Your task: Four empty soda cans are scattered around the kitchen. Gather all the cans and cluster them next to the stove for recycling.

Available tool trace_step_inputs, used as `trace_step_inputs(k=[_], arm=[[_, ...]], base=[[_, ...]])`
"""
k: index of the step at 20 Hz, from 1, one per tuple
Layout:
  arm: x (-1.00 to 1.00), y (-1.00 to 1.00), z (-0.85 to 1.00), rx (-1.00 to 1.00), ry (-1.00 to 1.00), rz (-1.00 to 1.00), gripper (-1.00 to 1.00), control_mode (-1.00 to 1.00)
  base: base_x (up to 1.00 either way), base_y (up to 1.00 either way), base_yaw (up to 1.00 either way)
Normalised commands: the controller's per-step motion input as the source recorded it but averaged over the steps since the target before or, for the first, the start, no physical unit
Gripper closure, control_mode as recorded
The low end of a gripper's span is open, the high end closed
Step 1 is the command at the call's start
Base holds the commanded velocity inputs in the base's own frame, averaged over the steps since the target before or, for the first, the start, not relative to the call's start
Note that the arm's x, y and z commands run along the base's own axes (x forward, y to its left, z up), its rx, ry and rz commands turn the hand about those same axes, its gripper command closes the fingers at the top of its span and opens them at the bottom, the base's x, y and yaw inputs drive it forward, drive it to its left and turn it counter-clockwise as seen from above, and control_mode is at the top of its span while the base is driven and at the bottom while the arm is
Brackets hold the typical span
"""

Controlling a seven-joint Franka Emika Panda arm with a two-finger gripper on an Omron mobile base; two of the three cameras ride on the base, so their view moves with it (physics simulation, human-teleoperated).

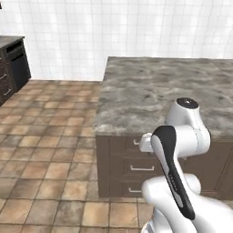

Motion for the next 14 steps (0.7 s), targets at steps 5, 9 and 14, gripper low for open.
trace_step_inputs(k=[5,9,14], arm=[[0.0,0.0,0.0,0.0,0.0,0.0,-1.0,1.0],[0.0,0.0,0.0,0.0,0.0,0.0,-1.0,1.0],[0.0,0.0,0.0,0.0,0.0,0.0,-1.0,1.0]], base=[[0.23,0.95,0.61],[0.89,0.68,0.18],[1.0,0.33,-0.01]])
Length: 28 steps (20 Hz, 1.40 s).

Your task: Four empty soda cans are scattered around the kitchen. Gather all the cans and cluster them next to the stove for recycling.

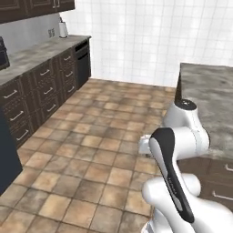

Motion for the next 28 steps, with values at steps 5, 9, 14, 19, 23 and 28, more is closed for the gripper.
trace_step_inputs(k=[5,9,14,19,23,28], arm=[[0.0,0.0,0.0,0.0,0.0,0.0,-1.0,1.0],[0.0,0.0,0.0,0.0,0.0,0.0,-1.0,1.0],[0.0,0.0,0.0,0.0,0.0,0.0,-1.0,1.0],[0.0,0.0,0.0,0.0,0.0,0.0,-1.0,1.0],[0.0,0.0,0.0,0.0,0.0,0.0,-1.0,1.0],[0.0,0.0,0.0,0.0,0.0,0.0,-1.0,1.0]], base=[[1.0,0.78,-0.11],[1.0,0.92,-0.09],[1.0,0.9,-0.17],[1.0,0.76,-0.29],[1.0,0.83,-0.27],[1.0,0.76,0.05]])
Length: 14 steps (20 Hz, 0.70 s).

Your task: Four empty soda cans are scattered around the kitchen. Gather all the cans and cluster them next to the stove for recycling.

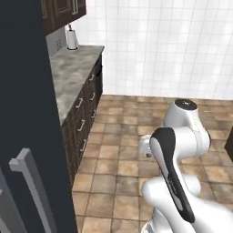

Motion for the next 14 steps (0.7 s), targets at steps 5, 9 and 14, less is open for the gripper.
trace_step_inputs(k=[5,9,14], arm=[[0.0,0.0,0.0,0.0,0.0,0.0,-1.0,1.0],[0.0,0.0,0.0,0.0,0.0,0.0,-1.0,1.0],[0.0,0.0,0.0,0.0,0.0,0.0,-1.0,1.0]], base=[[1.0,0.55,0.56],[1.0,-0.12,0.33],[0.96,-0.78,0.19]])
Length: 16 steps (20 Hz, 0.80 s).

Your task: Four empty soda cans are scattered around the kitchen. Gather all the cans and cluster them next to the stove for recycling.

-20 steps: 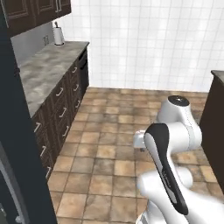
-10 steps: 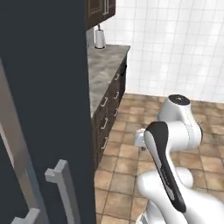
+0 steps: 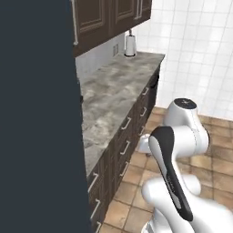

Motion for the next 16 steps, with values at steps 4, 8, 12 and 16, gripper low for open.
trace_step_inputs(k=[4,8,12,16], arm=[[0.0,0.0,0.0,0.0,0.0,0.0,-1.0,1.0],[0.0,0.0,0.0,0.0,0.0,0.0,-1.0,1.0],[0.0,0.0,0.0,0.0,0.0,0.0,-1.0,1.0],[0.0,0.0,0.0,0.0,0.0,0.0,-1.0,1.0]], base=[[0.92,-0.4,0.17],[0.72,0.26,0.46],[0.01,0.77,0.63],[0.01,0.57,0.85]])
